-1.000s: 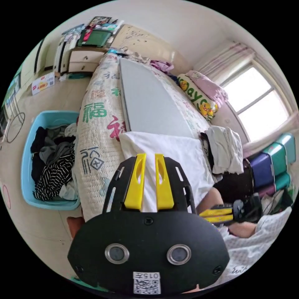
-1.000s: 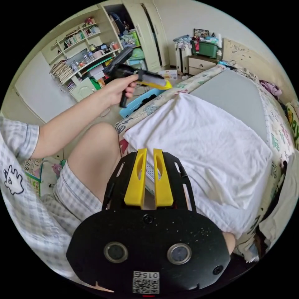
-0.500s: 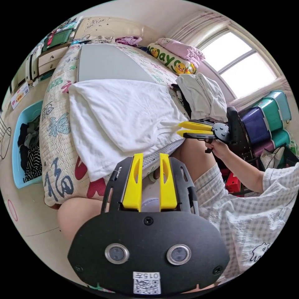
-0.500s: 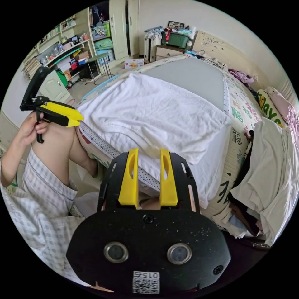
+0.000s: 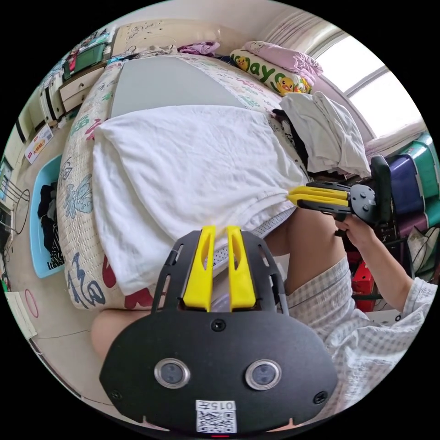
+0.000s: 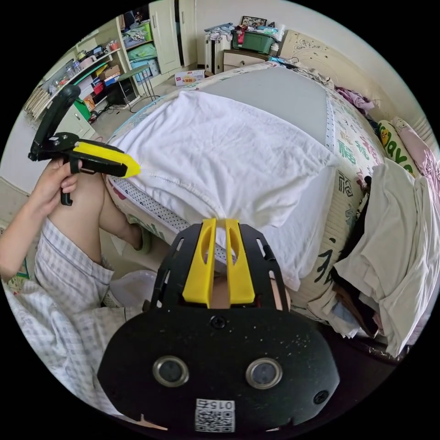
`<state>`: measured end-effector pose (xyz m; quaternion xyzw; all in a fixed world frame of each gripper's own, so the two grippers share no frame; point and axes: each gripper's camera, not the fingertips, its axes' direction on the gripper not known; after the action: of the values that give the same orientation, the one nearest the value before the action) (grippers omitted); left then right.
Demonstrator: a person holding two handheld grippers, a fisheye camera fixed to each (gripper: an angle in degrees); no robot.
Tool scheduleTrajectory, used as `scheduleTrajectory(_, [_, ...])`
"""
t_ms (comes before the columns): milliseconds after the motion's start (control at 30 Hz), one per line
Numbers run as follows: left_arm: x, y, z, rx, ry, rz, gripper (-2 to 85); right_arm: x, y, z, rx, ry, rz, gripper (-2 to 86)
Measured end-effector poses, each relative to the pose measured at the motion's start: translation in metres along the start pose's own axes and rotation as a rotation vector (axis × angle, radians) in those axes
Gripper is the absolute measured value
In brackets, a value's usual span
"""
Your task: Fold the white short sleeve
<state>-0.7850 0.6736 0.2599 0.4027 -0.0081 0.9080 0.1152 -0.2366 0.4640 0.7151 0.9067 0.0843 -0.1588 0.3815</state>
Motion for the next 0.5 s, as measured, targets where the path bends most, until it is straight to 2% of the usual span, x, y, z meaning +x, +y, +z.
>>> scheduleTrajectory(167, [-0.002, 0.01, -0.037, 0.03, -0.013, -0.009, -0.3, 0.019, 0.013, -0.021, -0.026, -0.024, -0.01, 0.5])
scheduleTrajectory(300, [-0.008, 0.009, -0.044, -0.029, -0.012, -0.027, -0.6, 0.04, 0.017, -0.027, -0.032, -0.017, 0.075, 1.4])
scheduleTrajectory(500, [0.0, 0.016, -0.077, -0.015, -0.036, -0.014, 0.0, 0.115, 0.034, -0.06, 0.071, -0.039, 0.424, 5.8])
